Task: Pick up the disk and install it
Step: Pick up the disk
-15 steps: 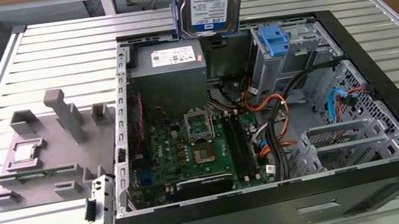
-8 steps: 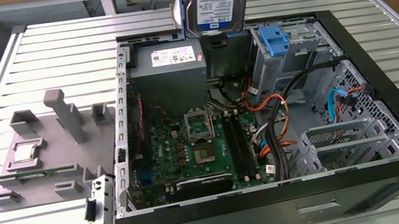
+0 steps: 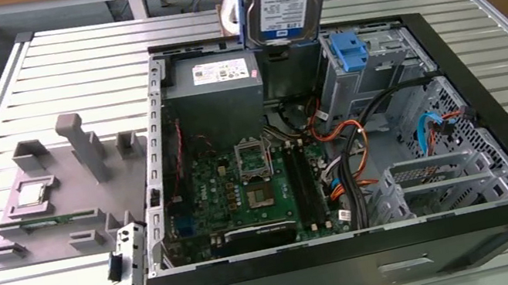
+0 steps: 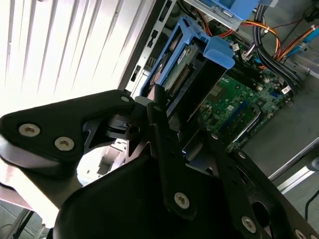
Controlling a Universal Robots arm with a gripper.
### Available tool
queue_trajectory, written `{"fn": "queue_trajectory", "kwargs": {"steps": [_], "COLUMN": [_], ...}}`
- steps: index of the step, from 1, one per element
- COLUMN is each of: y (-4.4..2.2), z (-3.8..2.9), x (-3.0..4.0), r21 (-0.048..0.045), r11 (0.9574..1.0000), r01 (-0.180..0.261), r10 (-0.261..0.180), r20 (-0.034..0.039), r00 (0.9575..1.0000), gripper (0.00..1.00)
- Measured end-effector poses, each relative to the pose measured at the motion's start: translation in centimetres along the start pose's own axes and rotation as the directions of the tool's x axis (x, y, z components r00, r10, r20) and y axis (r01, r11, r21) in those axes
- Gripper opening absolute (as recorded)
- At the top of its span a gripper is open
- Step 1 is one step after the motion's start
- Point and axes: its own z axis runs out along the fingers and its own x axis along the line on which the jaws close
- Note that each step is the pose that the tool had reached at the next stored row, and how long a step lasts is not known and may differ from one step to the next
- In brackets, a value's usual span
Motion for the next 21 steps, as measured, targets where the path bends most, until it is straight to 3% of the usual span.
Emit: {"fn": "queue_trajectory", "kwargs": {"steps": [5, 15, 21], "y": [-0.3, -0.61, -0.67], "z": [0.32, 0.7, 0.71], "x": [0.84, 1.86, 2.92], "r21": [-0.0001, -0.0003, -0.0003], "r11": [1.0, 1.0, 1.0], "r01": [0.0, 0.0, 0.0], "r10": [0.0, 0.0, 0.0], "r20": [0.0024, 0.0048, 0.005], "r00": [1.0, 1.0, 1.0], "gripper": [0.35, 0.35, 0.35]}}
